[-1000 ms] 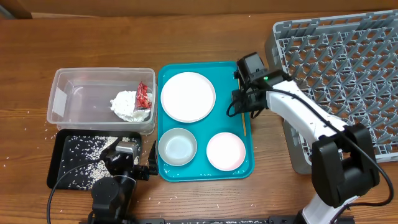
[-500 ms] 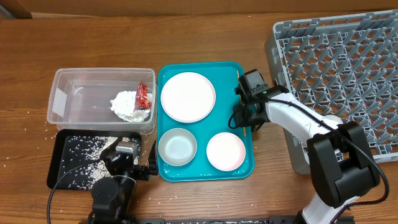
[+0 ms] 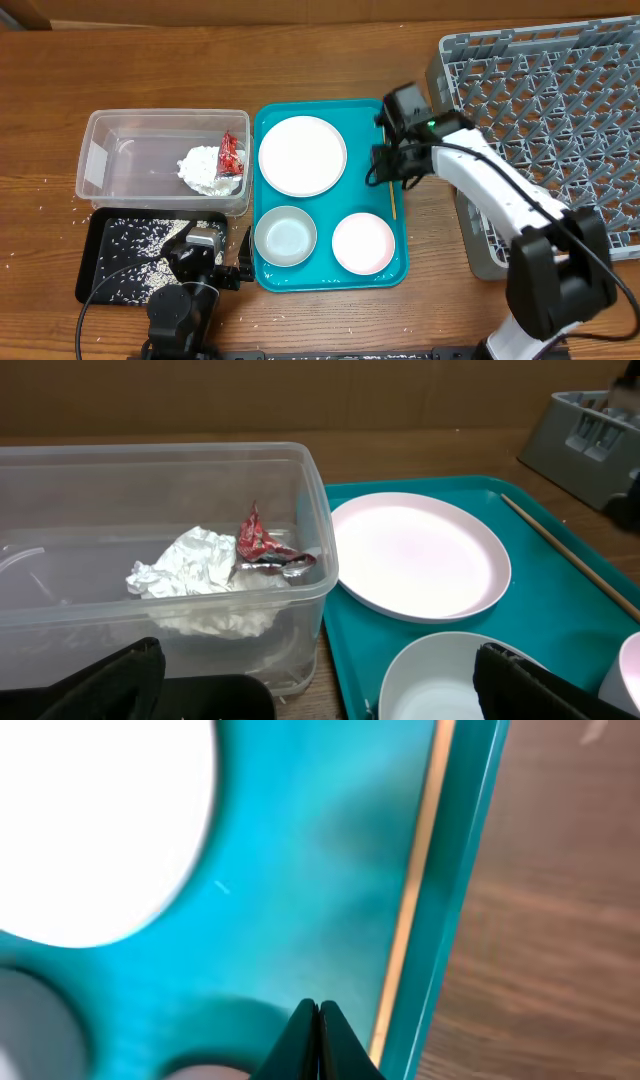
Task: Sort waste into correct bins and load items into the dishwasher
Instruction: 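Lift the chopsticks with the right gripper and place them in the dish rack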
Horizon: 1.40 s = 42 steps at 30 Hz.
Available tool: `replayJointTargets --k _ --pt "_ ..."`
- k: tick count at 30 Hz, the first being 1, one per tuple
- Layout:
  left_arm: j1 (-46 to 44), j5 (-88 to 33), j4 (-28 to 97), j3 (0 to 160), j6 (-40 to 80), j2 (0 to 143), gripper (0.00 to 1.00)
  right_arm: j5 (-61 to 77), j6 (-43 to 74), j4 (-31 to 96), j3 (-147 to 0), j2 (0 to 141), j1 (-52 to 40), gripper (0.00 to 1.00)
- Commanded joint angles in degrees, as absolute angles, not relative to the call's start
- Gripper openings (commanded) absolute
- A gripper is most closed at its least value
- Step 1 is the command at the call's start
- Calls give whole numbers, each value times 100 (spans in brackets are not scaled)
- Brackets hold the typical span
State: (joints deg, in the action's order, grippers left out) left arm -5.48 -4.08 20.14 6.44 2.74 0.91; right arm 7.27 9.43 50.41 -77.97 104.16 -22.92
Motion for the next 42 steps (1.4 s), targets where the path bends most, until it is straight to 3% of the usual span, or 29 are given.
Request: replayJointTargets --k 1,2,4,6,13,16,20,30,34,36,42 --pt "-499 -408 2005 604 167 27 100 604 987 5050 -7942 10175 -2314 9" --pt "-499 -408 2005 604 167 27 100 440 987 5046 -7889 10204 -2314 14" --pt "-499 -408 2005 604 167 27 100 84 989 4923 -7669 10348 -2314 38" --pt "-499 -408 2005 604 167 27 100 3 989 4757 -7496 10523 -2314 38" --pt "-499 -408 2005 604 167 27 100 27 991 4512 -7332 11220 -2316 31" --pt "-499 -408 2005 604 167 27 100 80 1033 4515 -7332 11524 -2316 23" --pt "-499 -408 2005 604 167 27 100 482 1033 4558 -7352 11616 -2327 4" --pt "-499 -408 2005 604 167 27 100 438 1050 5098 -8211 10390 -2154 4" --pt "-499 -408 2005 604 167 27 100 -871 926 5293 -8392 9690 -1647 4" --pt "-499 -408 2005 604 167 27 100 -1745 294 5310 -8392 9579 -1219 4" --pt "-499 -408 2005 604 167 27 100 -1837 -930 5245 -8359 9843 -657 4"
